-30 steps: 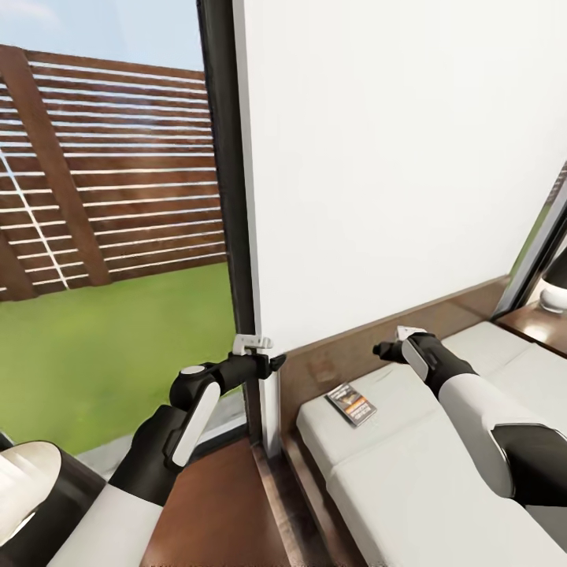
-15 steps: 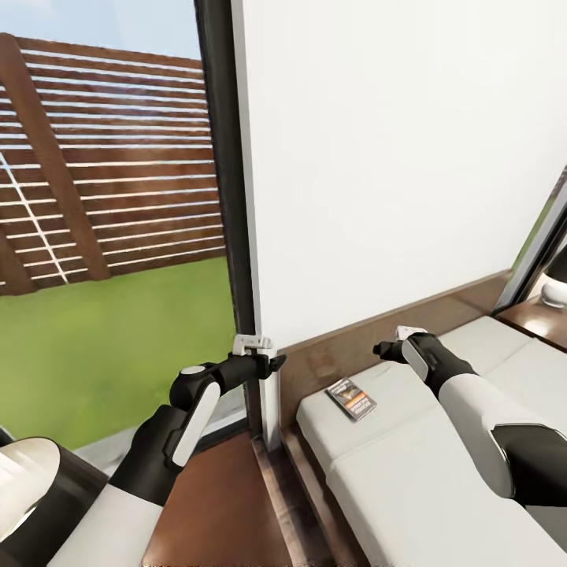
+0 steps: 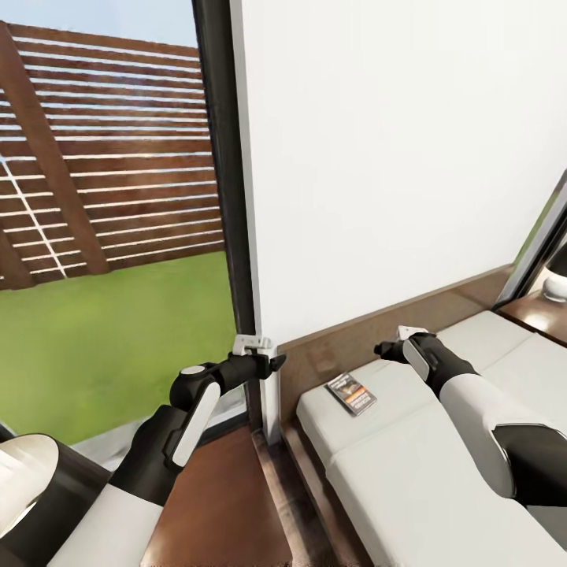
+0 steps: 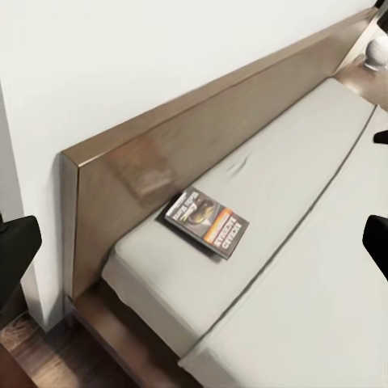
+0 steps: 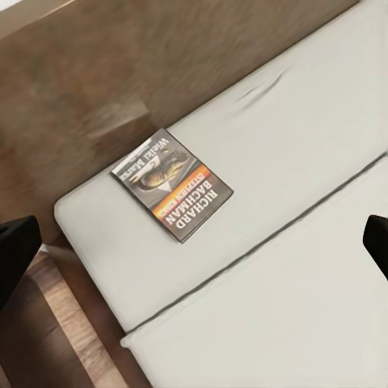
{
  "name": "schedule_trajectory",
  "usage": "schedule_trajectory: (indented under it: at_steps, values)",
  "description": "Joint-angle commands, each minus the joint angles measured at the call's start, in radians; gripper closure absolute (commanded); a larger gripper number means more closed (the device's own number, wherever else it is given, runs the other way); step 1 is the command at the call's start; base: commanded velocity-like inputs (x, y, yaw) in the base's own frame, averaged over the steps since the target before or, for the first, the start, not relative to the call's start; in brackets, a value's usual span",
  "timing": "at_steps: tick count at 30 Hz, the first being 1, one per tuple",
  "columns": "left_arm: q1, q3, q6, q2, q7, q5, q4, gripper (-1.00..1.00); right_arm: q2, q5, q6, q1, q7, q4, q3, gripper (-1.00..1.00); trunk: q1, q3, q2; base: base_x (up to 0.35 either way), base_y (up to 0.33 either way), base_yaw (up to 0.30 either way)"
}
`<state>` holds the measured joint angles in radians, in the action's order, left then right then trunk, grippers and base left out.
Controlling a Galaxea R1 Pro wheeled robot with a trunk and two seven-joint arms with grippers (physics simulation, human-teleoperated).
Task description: In the bedroom, move the book from the bed onto either nightstand, and place the two sandals side by side next to the bed.
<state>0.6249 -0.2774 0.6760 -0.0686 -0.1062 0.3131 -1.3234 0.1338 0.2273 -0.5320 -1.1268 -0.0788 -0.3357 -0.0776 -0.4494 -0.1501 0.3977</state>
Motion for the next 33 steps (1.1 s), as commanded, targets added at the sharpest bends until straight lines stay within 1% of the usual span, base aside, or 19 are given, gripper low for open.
schedule_trajectory:
  at_steps: [1,7,13,33]
  values:
    - [0.001,0.0,0.004,0.0,-0.003,0.0,-0.001,-1.0,0.001,0.011,-0.005,-0.001,-0.007,-0.002,-0.008,-1.0,-0.001,-0.004,0.002,0.0,0.0,0.0]
    - [0.001,-0.003,-0.022,0.0,-0.002,0.0,-0.001,-1.0,0.001,0.011,-0.005,-0.001,-0.007,-0.002,-0.008,-1.0,-0.001,-0.014,0.002,0.0,0.0,0.0]
    - [0.0,-0.003,-0.031,0.001,-0.002,0.001,-0.002,-1.0,0.001,0.011,-0.006,-0.001,-0.007,-0.001,-0.008,-1.0,-0.001,-0.023,0.002,0.0,0.0,0.0]
    - [0.0,-0.002,-0.028,0.0,-0.004,0.001,0.002,-1.0,0.001,0.011,-0.005,-0.001,-0.007,-0.002,-0.008,-1.0,-0.001,-0.056,0.002,0.0,0.0,0.0]
